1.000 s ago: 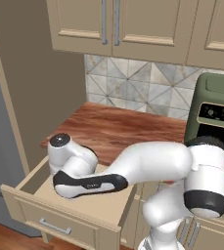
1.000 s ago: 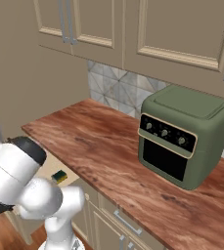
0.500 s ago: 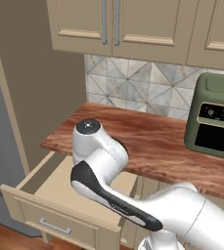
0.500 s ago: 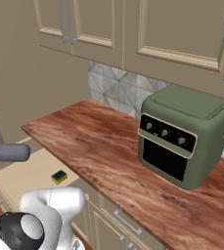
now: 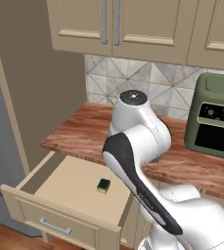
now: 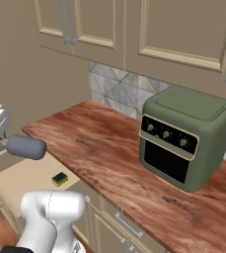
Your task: Restock the sink supplies by placing the sponge and soap dispenser on the counter and next to the sink. Make sure the soap dispenser is upright.
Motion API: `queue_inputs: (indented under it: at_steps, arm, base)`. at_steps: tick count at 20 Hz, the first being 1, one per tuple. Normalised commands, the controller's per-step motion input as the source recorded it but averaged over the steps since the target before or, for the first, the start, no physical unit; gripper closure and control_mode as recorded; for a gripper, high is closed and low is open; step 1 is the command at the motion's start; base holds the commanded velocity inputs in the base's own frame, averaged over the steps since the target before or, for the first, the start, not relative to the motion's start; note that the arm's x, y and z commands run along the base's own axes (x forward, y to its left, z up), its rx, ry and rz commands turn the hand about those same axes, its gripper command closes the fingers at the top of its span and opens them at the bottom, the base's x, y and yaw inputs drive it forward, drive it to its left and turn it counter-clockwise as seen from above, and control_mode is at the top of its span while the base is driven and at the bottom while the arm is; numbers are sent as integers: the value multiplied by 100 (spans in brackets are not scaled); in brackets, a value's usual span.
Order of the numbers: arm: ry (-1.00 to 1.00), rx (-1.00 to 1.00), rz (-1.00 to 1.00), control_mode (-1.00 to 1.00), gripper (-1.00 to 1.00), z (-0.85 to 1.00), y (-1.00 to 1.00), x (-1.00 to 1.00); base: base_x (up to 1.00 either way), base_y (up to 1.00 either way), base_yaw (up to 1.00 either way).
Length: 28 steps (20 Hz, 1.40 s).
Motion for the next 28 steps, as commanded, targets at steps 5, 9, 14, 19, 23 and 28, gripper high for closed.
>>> queue_inputs:
  at_steps: [5, 9, 14, 19, 23, 28]
  arm:
    - [7, 5, -28, -100, 100, 60, -78, -20]
    - [4, 6, -24, -100, 100, 38, -74, -21]
    - [0, 2, -16, -100, 100, 3, -57, -15]
    - [0, 0, -1, -100, 100, 0, -5, 0]
    - [0, 0, 0, -100, 100, -4, 0, 14]
    - [-2, 0, 0, -100, 100, -9, -7, 4]
  base:
    - [0, 0, 0]
    - [0, 0, 0]
    - [0, 0, 0]
    - [0, 0, 0]
    - [0, 0, 0]
    - [0, 0, 0]
